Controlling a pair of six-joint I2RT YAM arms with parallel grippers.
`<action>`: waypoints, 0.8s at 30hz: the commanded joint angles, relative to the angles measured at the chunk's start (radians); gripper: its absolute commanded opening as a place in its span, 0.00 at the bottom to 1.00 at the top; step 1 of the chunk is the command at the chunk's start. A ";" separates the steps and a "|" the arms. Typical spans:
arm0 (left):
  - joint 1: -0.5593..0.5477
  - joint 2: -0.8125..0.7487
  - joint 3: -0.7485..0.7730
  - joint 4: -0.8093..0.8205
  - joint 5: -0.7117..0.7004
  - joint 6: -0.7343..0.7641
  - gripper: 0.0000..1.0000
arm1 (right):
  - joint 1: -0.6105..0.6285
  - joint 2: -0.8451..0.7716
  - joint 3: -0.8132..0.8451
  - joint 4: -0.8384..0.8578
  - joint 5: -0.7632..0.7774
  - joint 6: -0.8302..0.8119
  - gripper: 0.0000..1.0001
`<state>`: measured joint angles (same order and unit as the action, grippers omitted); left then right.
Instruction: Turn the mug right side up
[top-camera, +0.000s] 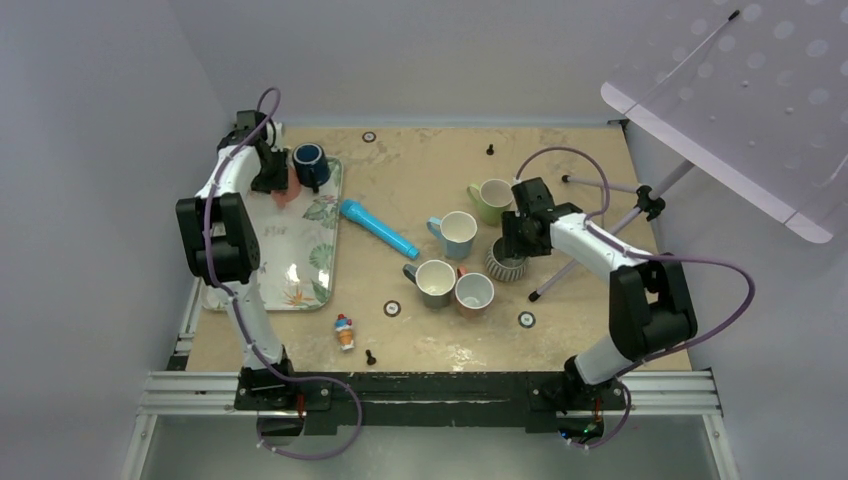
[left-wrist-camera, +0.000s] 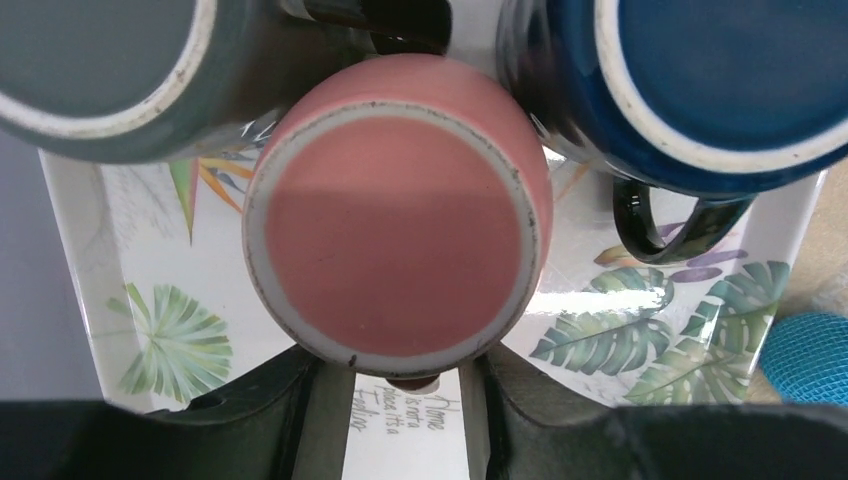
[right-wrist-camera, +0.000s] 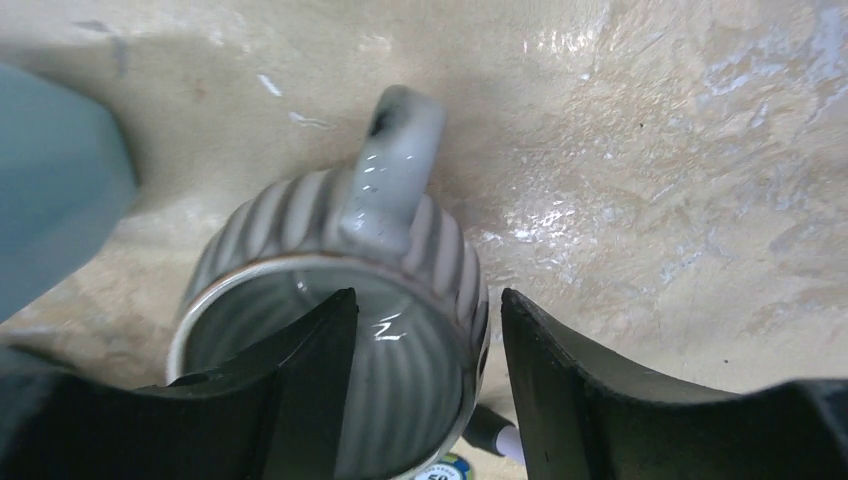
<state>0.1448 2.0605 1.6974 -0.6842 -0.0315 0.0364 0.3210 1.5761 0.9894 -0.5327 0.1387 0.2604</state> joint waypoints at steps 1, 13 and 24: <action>0.005 0.042 0.074 -0.038 0.007 0.046 0.41 | 0.021 -0.095 0.046 -0.022 0.002 -0.008 0.59; 0.044 -0.143 -0.102 0.023 0.109 0.068 0.00 | 0.092 -0.262 0.088 -0.076 0.045 -0.027 0.73; 0.061 -0.589 -0.376 -0.006 0.582 0.071 0.00 | 0.429 -0.350 0.142 0.364 -0.127 0.077 0.98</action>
<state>0.2131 1.6135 1.3487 -0.7460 0.2825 0.0948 0.6464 1.2083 1.1046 -0.4519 0.1345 0.2714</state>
